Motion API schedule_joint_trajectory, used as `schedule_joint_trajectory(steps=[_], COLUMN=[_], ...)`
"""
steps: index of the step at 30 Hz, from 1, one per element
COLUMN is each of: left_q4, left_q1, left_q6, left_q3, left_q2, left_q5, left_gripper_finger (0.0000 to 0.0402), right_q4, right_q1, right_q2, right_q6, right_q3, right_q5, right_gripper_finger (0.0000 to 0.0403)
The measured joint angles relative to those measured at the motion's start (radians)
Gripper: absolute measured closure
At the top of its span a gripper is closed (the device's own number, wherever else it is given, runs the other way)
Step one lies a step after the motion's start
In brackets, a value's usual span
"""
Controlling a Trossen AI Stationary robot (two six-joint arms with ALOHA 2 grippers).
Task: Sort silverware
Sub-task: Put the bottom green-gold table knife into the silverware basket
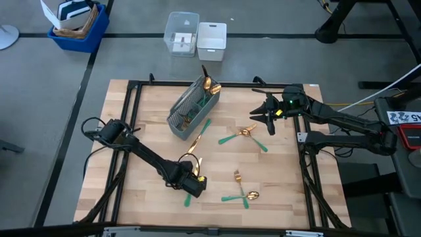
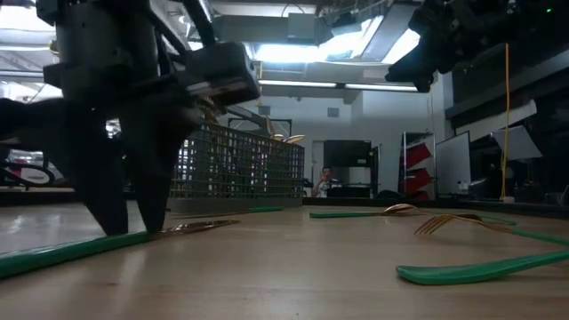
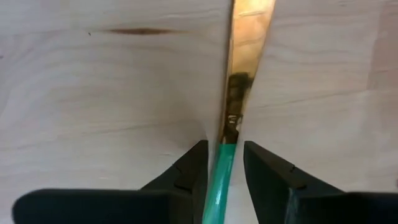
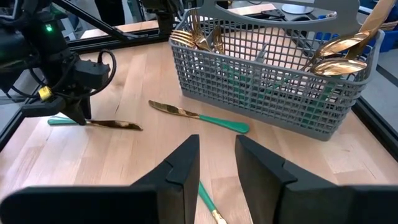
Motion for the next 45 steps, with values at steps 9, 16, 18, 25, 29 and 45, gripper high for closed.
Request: schedule_joint_trajectory(steps=[9, 16, 18, 25, 29, 45], left_q4=[-0.023, -0.076, -0.091, -0.180, -0.160, -0.138], left_q1=[0.056, 0.107, 0.109, 0.107, 0.104, 0.107], left_q6=[0.135, 0.239, 0.240, 0.215, 0.219, 0.286], left_q3=[0.001, 0.002, 0.002, 0.000, -0.001, -0.005], left_q2=[0.009, 0.010, 0.010, 0.010, 0.010, 0.011], left_q5=[0.068, 0.169, 0.170, 0.180, 0.172, 0.156], left_gripper_finger=[0.0341, 0.0368, 0.0372, 0.0366, 0.0359, 0.0297], right_q4=[-0.002, -0.003, -0.003, -0.008, -0.008, -0.007], right_q1=[0.000, 0.000, 0.000, 0.000, 0.000, 0.000], right_q2=[0.000, 0.000, 0.000, 0.000, 0.000, 0.000], right_q6=[0.000, 0.000, 0.000, 0.000, 0.000, 0.000], right_q3=[0.000, 0.000, 0.000, 0.000, 0.000, 0.000], right_q5=[0.000, 0.000, 0.000, 0.000, 0.000, 0.000], right_gripper_finger=[0.0295, 0.0295, 0.0295, 0.0295, 0.0295, 0.0295])
